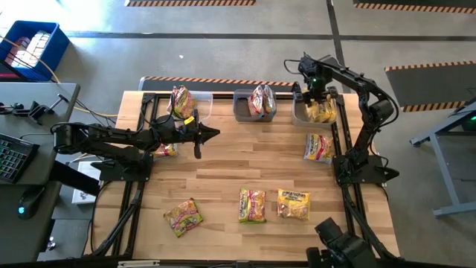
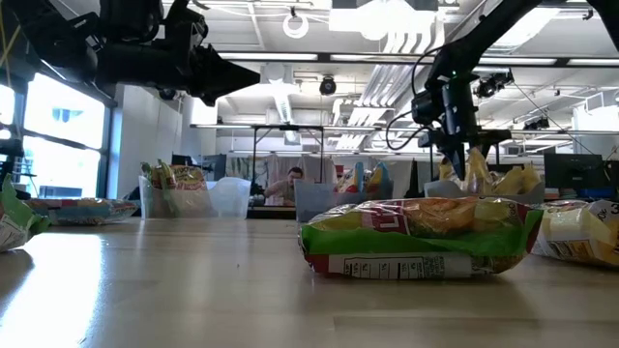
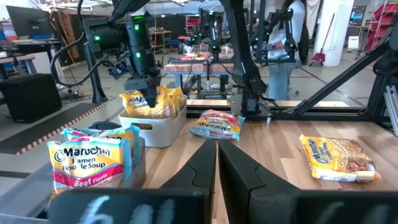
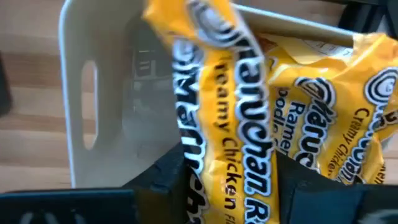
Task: Sort Maruchan noodles
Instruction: Put the top yellow noodle pack into the gray bin
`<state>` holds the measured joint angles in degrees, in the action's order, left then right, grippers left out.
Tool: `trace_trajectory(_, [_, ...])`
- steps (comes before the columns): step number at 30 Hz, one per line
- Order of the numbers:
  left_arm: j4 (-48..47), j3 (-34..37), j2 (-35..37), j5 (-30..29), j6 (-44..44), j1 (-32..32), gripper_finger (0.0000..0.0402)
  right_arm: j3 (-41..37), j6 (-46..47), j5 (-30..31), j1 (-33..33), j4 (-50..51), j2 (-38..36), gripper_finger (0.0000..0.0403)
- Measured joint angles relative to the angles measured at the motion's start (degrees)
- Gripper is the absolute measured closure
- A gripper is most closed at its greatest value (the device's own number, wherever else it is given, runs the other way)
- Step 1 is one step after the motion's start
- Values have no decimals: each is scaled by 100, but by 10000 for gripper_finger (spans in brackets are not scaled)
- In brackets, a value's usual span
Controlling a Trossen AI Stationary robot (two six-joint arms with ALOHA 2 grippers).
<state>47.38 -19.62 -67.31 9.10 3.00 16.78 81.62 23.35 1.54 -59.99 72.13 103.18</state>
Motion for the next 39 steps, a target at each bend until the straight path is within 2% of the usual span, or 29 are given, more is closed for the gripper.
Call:
trace_trajectory(10, [-1,0,0,1,-89,0,392,0,57,-37,-13,7,0,322])
trace_trajectory(22, [-75,0,0,0,-87,0,392,0,547,464,173,-118,0,322])
trace_trajectory(26, [-73,0,0,0,-87,0,392,0,643,562,171,-111,0,306])
trace_trajectory(35, [-73,0,0,0,-87,1,392,0,633,826,162,-99,0,239])
trace_trajectory(39, [-73,0,0,0,-87,2,392,0,632,828,174,-96,0,228])
